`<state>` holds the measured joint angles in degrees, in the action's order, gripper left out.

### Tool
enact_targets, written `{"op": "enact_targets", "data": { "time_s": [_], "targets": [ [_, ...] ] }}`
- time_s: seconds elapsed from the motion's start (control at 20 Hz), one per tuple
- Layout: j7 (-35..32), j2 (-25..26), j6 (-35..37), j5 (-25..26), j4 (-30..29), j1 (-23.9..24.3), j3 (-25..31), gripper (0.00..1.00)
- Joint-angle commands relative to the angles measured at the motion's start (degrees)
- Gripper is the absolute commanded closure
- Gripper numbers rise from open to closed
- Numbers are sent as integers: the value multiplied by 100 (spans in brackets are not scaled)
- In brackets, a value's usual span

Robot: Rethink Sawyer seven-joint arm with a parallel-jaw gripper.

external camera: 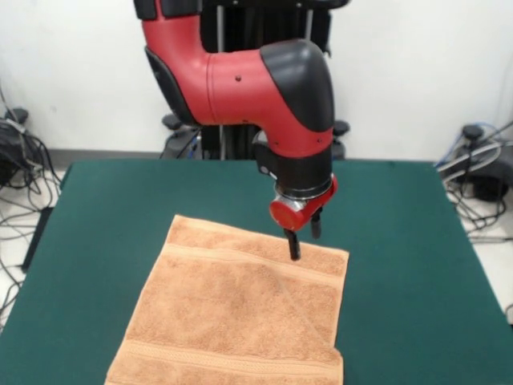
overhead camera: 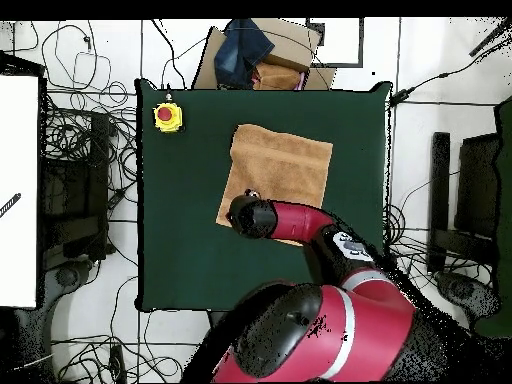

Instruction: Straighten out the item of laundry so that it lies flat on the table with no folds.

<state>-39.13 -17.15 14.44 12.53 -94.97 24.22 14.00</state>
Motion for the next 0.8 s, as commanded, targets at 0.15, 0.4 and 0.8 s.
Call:
{"op": "enact_targets", "data": {
  "time_s": [0.15,0.4,0.8],
  "targets": [
    [-1924,463,-356,-426,-66,-288,-254,0],
    [-1892,586,-389,-521,22,-416,-327,0],
    [-1819,751,-495,-601,107,-515,-372,0]
  ]
}}
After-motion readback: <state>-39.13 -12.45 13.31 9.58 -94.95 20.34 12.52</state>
